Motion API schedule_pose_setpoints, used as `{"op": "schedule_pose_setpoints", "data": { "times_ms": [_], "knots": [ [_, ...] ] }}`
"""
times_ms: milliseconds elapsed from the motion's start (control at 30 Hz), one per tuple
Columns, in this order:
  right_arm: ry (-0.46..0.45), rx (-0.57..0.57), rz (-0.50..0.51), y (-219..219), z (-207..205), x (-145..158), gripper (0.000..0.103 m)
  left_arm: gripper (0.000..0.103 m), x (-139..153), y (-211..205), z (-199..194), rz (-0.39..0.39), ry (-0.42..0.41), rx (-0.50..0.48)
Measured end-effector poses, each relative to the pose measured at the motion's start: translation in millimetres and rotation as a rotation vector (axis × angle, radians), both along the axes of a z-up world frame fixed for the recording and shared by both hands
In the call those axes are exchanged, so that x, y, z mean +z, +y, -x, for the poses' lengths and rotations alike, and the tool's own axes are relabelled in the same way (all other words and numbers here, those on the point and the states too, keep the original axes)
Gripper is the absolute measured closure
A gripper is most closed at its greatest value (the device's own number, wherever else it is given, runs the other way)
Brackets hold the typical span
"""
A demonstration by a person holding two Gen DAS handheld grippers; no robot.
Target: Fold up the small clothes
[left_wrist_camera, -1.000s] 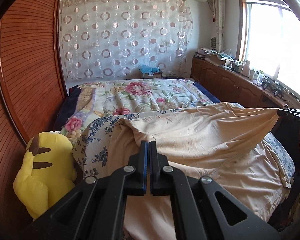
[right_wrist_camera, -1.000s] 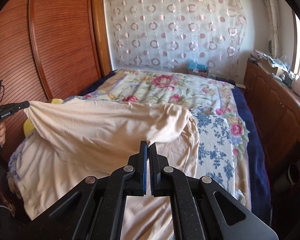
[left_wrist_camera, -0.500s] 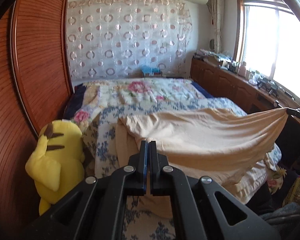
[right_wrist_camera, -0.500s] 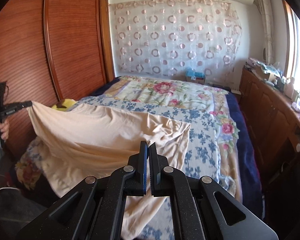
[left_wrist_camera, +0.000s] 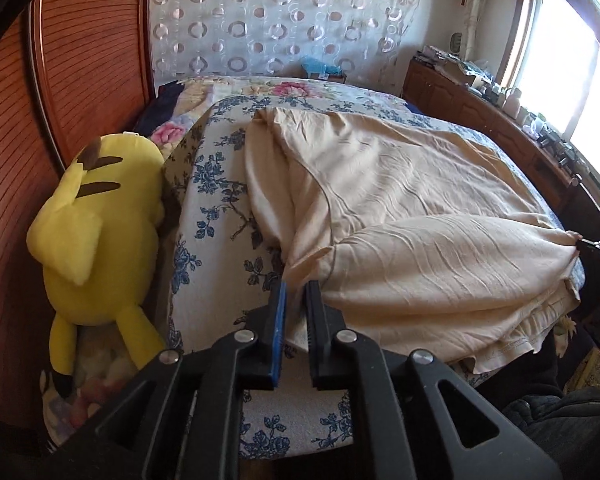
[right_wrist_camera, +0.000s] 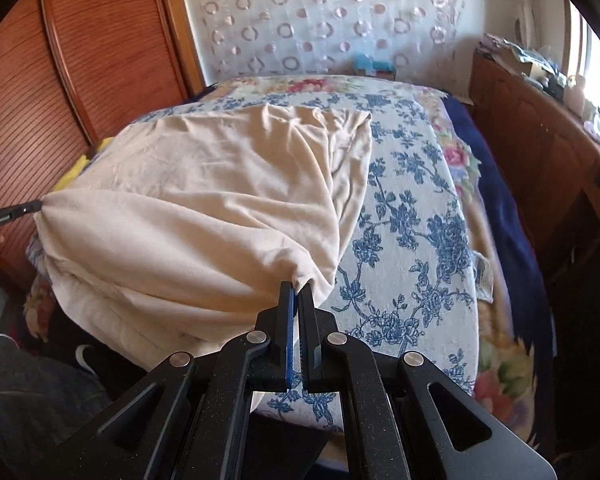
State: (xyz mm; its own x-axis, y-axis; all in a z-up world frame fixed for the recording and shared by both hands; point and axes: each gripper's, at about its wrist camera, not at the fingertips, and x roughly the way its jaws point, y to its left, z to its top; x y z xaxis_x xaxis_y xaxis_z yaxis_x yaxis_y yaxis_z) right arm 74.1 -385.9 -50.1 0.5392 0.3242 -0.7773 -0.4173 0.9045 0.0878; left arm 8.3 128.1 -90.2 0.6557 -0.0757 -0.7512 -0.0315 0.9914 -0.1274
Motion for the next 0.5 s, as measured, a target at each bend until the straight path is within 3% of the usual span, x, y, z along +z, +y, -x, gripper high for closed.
{"op": "schedule_pose_setpoints", "data": {
  "times_ms": [100,200,267,500],
  "knots": [
    [-0.035,-0.005,0.020,5.6,-2.2,7.8,0.100,0.091,-2.3,-2.3,-0.7,-0.018,-0.001,0.011],
    [-0.062,-0.002,0.044,10.5,-2.5,14.5,0.090,0.088,-6.4,-1.9,-6.4,-0.009,0.013,0.015],
    [-0.077,0.000,0.058,14.5,-4.4,17.7,0.070,0.086,-8.9,-1.5,-10.5,-0.004,0.024,0.013],
    [-0.088,0.044,0.036,34.8,-8.1,15.1,0.059,0.083,-18.8,-12.0,-22.5,0.012,0.078,-0.034]
  ]
}}
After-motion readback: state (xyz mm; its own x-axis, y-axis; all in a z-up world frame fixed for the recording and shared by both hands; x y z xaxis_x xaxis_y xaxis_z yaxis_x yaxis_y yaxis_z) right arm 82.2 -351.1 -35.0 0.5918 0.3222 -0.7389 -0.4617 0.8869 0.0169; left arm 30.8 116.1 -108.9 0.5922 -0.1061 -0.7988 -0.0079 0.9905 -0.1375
